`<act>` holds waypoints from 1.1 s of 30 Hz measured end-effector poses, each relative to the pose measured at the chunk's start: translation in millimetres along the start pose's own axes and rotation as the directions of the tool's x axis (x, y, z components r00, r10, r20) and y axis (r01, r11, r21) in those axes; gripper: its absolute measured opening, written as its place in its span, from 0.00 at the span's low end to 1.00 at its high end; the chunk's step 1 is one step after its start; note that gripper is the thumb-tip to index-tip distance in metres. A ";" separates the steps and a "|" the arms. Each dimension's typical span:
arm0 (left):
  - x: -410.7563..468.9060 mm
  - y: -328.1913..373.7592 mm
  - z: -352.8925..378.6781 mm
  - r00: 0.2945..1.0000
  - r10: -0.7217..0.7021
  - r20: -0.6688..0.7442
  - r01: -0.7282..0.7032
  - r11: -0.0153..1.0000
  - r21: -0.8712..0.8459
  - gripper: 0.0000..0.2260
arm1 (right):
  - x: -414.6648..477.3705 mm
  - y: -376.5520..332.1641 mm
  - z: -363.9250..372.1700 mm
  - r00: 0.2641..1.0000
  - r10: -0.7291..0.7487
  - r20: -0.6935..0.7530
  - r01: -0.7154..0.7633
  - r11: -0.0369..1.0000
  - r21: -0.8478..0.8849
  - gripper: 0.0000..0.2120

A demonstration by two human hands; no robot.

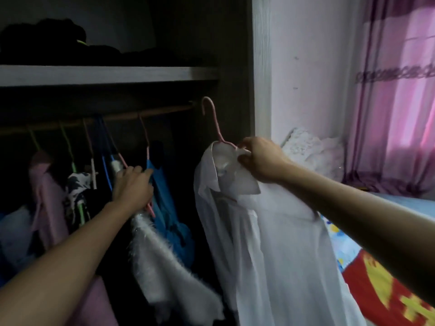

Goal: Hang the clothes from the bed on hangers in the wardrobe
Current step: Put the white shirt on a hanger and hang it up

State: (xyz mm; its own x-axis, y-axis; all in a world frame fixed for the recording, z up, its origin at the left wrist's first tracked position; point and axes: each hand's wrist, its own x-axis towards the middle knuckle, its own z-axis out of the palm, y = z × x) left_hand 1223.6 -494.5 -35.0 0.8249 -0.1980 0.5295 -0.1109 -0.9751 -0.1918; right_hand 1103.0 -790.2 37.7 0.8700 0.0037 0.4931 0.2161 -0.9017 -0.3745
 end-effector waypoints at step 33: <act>-80.1 -63.2 -40.3 0.978 0.019 -0.210 -0.118 0.872 -0.474 0.12 | 88.7 -94.7 118.1 0.999 0.044 -0.024 -0.047 0.990 -0.136 0.18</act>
State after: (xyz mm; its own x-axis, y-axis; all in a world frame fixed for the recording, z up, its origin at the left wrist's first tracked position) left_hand 1142.2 -421.0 -32.0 0.6881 -0.2325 0.6874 -0.4572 -0.8745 0.1619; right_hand 1212.0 -653.5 24.2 0.8680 -0.0462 0.4945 0.1129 -0.9513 -0.2870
